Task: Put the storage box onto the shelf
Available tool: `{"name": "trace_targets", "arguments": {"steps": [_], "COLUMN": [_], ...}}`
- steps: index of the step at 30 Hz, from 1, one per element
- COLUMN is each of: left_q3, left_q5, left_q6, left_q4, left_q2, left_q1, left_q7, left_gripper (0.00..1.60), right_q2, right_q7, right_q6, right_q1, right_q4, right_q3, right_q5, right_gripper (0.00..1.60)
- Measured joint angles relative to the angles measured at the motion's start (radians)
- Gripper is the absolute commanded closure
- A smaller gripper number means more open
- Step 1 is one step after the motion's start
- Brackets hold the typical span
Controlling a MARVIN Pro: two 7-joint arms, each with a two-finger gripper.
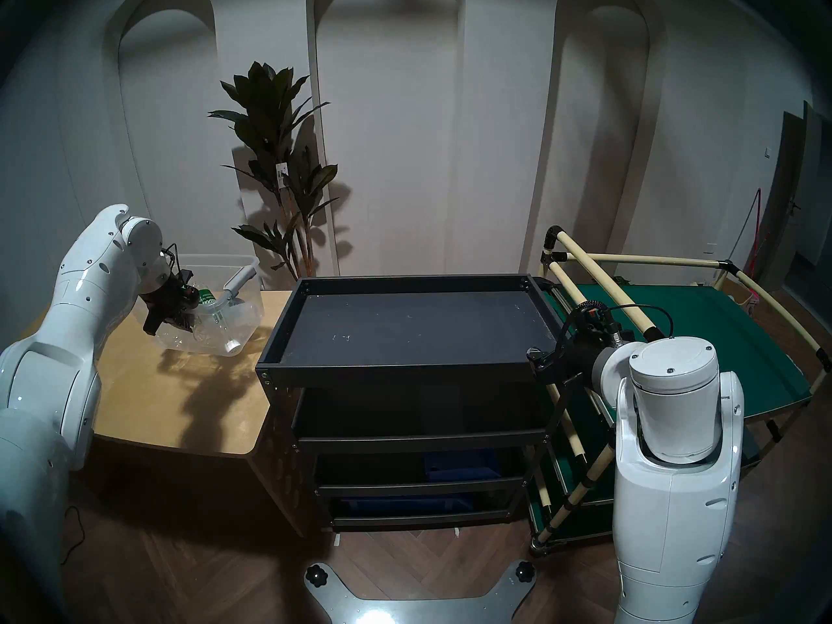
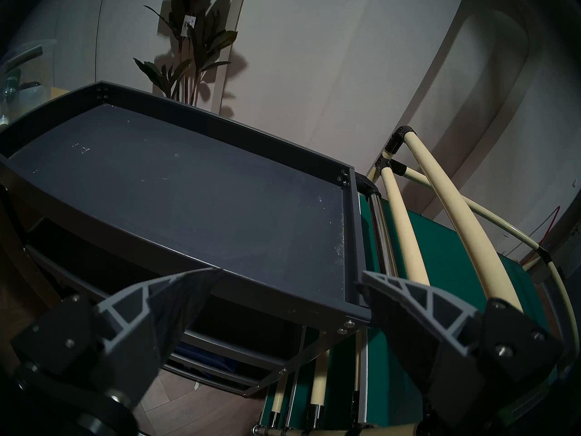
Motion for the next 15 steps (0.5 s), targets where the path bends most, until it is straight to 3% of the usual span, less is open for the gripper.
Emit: {"name": "trace_targets", "arguments": {"steps": [15], "left_q3": [-0.051], "left_q5": [0.013], "left_q6": [0.029], "left_q4": [-0.009], "left_q2": [0.0], "left_q1": [-0.074], "left_q7": [-0.051], "left_gripper": [1.6], "right_q2": [0.0], "right_q7": [0.0], "right_q6": [0.0], "right_q1": [0.001], "right_q4": [-0.002], "right_q3": [0.0], "right_q5": [0.001], "right_gripper": [0.0]}}
